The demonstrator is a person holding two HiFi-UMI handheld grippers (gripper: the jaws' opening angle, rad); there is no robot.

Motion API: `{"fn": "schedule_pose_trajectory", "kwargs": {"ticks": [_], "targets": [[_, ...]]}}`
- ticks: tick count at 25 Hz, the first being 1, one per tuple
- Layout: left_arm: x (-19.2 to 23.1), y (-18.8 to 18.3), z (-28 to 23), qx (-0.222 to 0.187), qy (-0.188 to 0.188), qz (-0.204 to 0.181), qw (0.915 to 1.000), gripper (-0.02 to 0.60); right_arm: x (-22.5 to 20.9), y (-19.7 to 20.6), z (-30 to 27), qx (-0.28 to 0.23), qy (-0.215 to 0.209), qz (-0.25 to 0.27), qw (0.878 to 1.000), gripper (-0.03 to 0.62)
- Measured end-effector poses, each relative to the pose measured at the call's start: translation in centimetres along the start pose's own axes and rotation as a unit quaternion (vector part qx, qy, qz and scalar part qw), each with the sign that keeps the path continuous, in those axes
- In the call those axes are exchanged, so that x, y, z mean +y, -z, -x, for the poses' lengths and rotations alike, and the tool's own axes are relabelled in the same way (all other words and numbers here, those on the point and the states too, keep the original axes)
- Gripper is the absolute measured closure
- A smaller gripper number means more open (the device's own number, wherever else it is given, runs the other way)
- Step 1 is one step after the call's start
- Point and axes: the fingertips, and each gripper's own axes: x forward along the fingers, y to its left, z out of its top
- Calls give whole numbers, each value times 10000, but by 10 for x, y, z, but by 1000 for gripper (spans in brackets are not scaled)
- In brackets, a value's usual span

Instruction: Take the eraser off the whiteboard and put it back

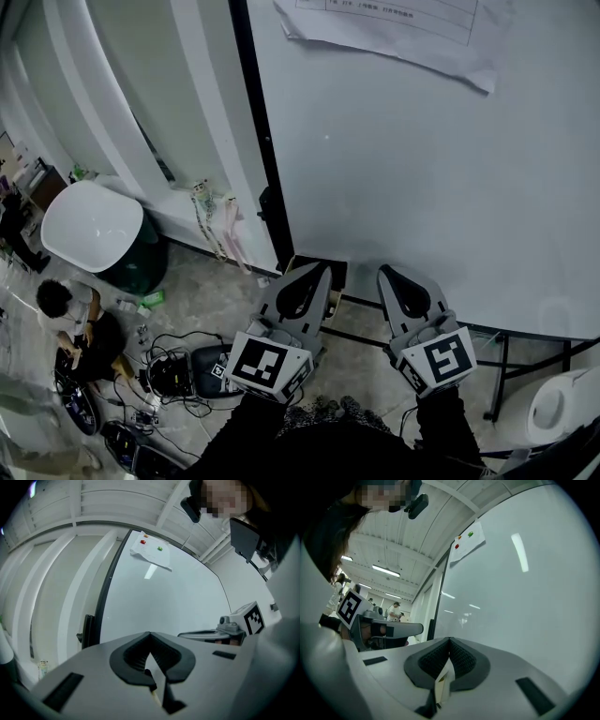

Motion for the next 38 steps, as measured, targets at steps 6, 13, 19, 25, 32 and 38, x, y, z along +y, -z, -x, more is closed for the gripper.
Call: {"fn": "schedule_pose_trajectory", "kwargs": {"ticks": [6, 13, 19, 25, 32, 38], "targets": [[-6, 3, -4, 26, 31, 13, 10000, 575, -7, -1, 2, -6, 41, 18, 10000, 585], [-10, 3, -10, 32, 86, 3, 10000, 575, -7, -1, 1, 30, -4, 43, 10000, 586], [-8, 4, -10, 34, 94, 2, 10000, 575, -5, -2, -1, 31, -20, 68, 10000, 586], [-4, 2, -9, 28, 50, 19, 10000, 575, -5, -2, -5, 84, -17, 71, 9999, 586], [-2, 2, -11, 15, 65, 20, 10000, 575, -6, 1, -6, 145, 19, 97, 9998, 586], [2, 4, -6, 35, 6, 22, 10000, 575, -6, 3, -6, 187, 90, 79, 9998, 586]]}}
